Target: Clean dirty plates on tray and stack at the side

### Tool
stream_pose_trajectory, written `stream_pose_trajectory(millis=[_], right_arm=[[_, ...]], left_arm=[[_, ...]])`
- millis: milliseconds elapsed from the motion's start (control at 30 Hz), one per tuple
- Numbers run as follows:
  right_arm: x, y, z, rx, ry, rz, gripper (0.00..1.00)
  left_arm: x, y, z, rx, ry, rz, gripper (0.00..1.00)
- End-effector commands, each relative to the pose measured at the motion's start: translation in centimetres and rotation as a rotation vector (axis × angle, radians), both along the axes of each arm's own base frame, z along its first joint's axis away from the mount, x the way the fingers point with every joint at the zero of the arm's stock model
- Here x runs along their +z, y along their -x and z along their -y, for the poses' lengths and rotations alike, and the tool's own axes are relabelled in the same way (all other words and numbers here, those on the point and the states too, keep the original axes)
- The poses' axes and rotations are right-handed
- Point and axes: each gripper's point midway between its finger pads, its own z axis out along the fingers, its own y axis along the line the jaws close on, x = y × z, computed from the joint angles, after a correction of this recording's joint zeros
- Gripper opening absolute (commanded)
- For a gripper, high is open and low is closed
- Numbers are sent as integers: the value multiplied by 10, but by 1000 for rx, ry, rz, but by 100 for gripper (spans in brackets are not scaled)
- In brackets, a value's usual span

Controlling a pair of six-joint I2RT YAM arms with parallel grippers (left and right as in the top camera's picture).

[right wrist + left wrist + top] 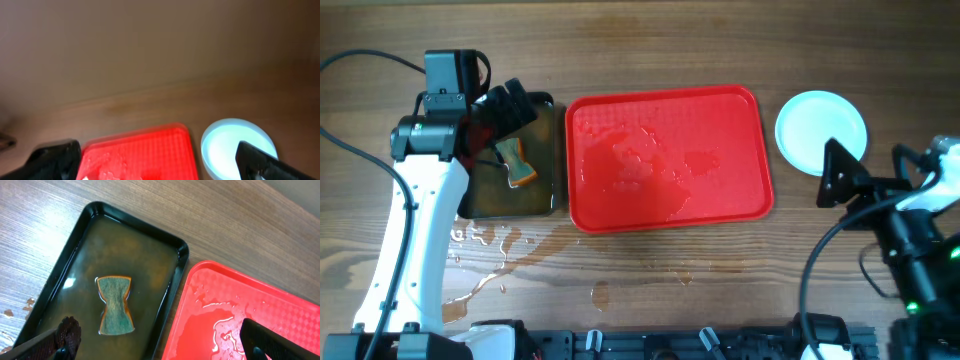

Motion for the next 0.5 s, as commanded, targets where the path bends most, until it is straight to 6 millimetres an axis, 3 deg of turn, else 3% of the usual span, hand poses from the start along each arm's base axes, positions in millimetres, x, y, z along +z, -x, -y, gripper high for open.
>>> stream_pose_trajectory(millis=[0,133,300,467], right_arm=[[-55,0,0,5,33,93,100],[-112,-2,-10,41,42,198,100],[-135,-10,-16,61,30,371,100],[-163,-10,-16,63,24,370,100]], left_arm=[[-2,-1,1,-9,6,-4,100],[-2,-1,1,-9,6,-4,100],[-2,-1,1,-8,6,-4,100],[-2,-1,1,-8,6,-4,100]])
